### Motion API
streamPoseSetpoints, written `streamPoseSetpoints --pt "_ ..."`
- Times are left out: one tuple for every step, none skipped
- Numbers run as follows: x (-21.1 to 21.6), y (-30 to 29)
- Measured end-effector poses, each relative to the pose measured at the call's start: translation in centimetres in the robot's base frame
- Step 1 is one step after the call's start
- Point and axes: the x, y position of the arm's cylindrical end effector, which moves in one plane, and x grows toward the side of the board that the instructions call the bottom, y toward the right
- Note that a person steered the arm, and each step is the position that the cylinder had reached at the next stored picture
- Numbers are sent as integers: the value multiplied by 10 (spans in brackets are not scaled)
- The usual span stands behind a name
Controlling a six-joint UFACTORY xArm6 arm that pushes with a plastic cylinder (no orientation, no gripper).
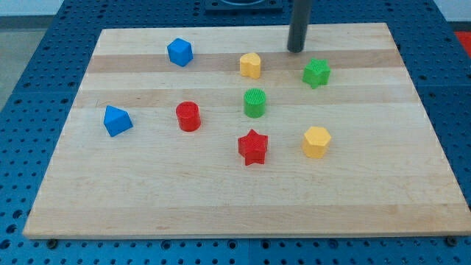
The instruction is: Slightly push the red circle towards the bottom
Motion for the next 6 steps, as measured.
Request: streamPoseSetpoints --pt "-2 -74" --pt "46 -109" --pt "57 -156" --pt "97 -190" --pt "143 -215" --pt "144 -215"
